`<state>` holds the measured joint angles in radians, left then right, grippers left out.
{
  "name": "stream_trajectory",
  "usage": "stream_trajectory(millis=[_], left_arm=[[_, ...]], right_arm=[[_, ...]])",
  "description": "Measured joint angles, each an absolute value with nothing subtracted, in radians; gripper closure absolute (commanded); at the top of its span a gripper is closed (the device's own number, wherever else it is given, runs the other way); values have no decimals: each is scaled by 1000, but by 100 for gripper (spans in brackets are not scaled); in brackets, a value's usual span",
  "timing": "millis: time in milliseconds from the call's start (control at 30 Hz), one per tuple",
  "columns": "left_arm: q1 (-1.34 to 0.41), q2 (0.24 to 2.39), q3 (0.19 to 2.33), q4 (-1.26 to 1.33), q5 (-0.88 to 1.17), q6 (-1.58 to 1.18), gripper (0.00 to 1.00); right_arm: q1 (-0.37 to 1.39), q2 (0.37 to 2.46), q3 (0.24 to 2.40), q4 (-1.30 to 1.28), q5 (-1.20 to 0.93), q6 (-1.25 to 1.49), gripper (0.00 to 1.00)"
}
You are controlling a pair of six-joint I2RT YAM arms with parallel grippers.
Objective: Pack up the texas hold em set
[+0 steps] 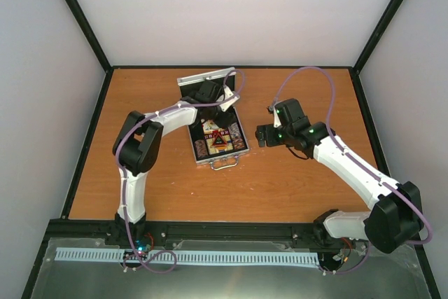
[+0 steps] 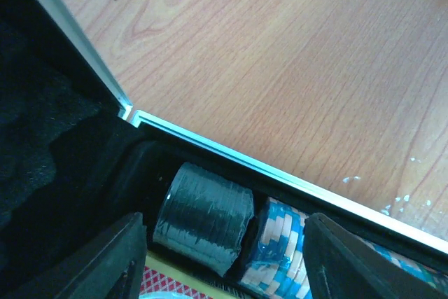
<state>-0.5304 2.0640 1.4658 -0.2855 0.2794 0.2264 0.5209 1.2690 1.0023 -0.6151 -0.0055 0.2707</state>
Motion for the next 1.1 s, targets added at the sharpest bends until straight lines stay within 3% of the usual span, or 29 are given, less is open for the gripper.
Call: stream_trajectory(millis=[200, 600, 833, 1100], left_arm=[[-530, 2004, 1451, -285, 276, 186, 36], [-530, 1611, 1283, -267, 338, -34, 4], [-472, 1445, 1251, -290, 324, -192, 0], [-257, 1222, 1008, -260, 372, -382, 0]], right_arm=[[521, 1282, 1002, -615, -17, 271, 8], [453, 1214, 1003, -676, 78, 283, 0], [203, 1224, 1000, -707, 64, 281, 1], [26, 1521, 1032, -720, -19, 261, 3]])
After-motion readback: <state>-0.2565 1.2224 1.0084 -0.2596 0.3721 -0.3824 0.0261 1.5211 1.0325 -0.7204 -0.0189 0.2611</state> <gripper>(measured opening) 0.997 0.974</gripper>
